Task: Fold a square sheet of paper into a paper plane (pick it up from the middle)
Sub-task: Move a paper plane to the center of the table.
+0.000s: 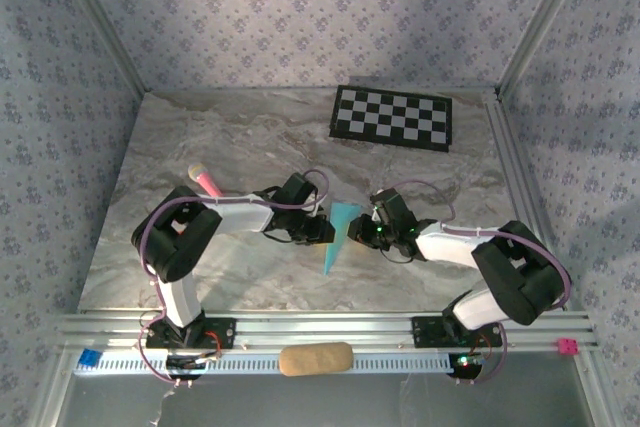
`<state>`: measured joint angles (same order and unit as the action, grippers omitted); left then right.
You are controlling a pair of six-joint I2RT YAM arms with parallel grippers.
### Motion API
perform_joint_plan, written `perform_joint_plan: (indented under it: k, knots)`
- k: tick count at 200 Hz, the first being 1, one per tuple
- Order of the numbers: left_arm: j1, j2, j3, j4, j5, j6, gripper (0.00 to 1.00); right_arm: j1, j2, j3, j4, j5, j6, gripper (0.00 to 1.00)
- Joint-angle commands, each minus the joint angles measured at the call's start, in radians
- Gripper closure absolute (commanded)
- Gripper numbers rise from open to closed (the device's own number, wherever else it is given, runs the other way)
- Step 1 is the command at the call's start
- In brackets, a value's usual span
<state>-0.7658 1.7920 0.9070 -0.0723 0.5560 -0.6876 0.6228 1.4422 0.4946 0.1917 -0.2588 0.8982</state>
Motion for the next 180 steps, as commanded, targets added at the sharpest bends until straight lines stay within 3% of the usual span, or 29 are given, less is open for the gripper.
perform_joint_plan:
  k: [1, 30, 91, 132, 180]
  knots:
    - [-0.005, -0.001, 0.029, 0.022, 0.038, 0.017, 0.86, 0.005, 0.003, 0.000, 0.009, 0.006, 0.015, 0.78]
    - [-0.006, -0.051, 0.016, 0.020, -0.009, 0.004, 0.92, -0.003, -0.045, -0.006, -0.024, 0.033, 0.029, 0.74]
    - [-0.039, -0.176, 0.048, -0.173, -0.356, 0.039, 0.96, -0.013, -0.140, 0.016, -0.041, -0.008, 0.030, 0.63]
    - [-0.075, -0.164, 0.092, -0.242, -0.423, 0.064, 0.96, 0.012, -0.129, 0.081, -0.023, -0.039, 0.035, 0.54]
    - [-0.087, -0.163, 0.092, -0.243, -0.439, 0.050, 0.97, 0.040, -0.050, 0.122, -0.007, 0.000, 0.085, 0.54]
